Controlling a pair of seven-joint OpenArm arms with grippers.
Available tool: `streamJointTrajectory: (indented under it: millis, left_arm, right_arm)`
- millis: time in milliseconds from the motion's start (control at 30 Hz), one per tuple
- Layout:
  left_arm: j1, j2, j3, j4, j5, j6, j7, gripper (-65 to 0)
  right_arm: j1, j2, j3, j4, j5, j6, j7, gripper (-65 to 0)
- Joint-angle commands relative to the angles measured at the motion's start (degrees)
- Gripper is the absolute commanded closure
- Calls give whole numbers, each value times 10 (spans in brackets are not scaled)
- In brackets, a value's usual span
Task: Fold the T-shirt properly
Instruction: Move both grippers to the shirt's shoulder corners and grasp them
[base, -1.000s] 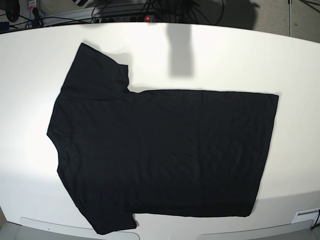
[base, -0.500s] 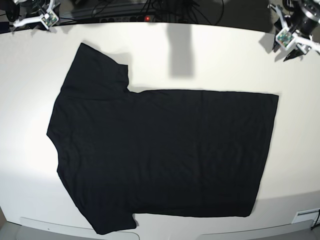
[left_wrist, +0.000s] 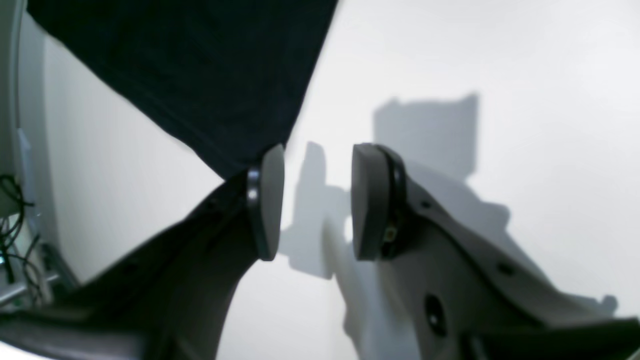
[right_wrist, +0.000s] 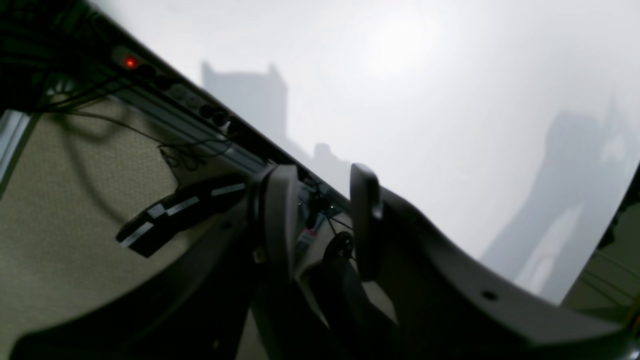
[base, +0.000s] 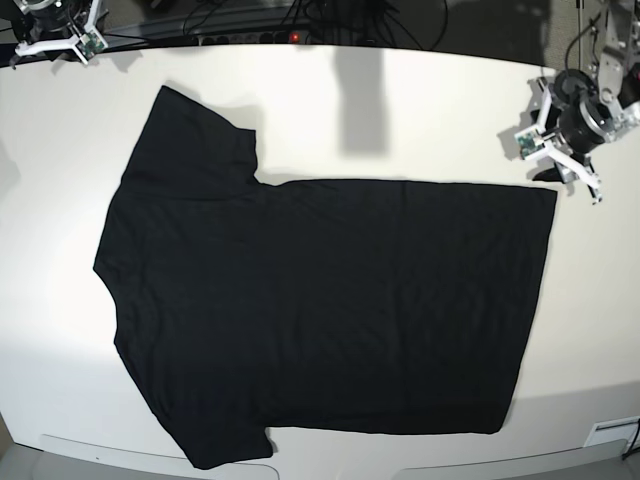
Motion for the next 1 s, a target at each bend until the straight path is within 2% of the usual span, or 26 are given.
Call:
streamJointTrajectory:
  millis: [0, 167, 267, 500, 567, 667, 700, 767, 800, 900, 967]
  left_arm:
    - [-18, -17, 7, -8, -3, 9, -19, -222]
    - [-91, -37, 61, -98, -2, 19, -24, -222]
    - [-129, -38, 93, -149, 9, 23, -23, -222]
    - [-160, -40, 158, -204, 36, 24, -11, -221]
    - [-159, -44, 171, -204, 36, 24, 2, -189]
    - [-159, -46, 187, -204, 34, 24, 50, -47]
    - [-159, -46, 189, -204, 22, 24, 68, 0]
    - [-159, -46, 190, -204, -31, 24, 100, 0]
    - [-157, -48, 190, -204, -63, 21, 105, 0]
    - [-149, -56, 190, -203, -104, 19, 104, 0]
    - [-139, -56, 189, -203, -117, 20, 105, 0]
  right_arm:
    - [-7, 3, 4, 8, 1, -12, 5, -183]
    - [-6, -24, 4, 8, 0, -23, 5, -183]
    - [-7, -40, 4, 8, 0, -48, 5, -183]
    - [-7, -44, 4, 9, -29, -69, 5, -183]
    - [-7, -44, 4, 9, -34, -70, 5, -183]
    - [-6, -44, 4, 9, -34, -70, 5, -183]
    - [-6, -44, 4, 9, -43, -70, 5, -183]
    - [-6, -44, 4, 9, -67, -70, 6, -183]
    - [-6, -43, 4, 9, -80, -70, 8, -183]
    - [-5, -31, 4, 9, -94, -70, 8, -185]
    - [-3, -16, 4, 9, -94, -69, 7, -236]
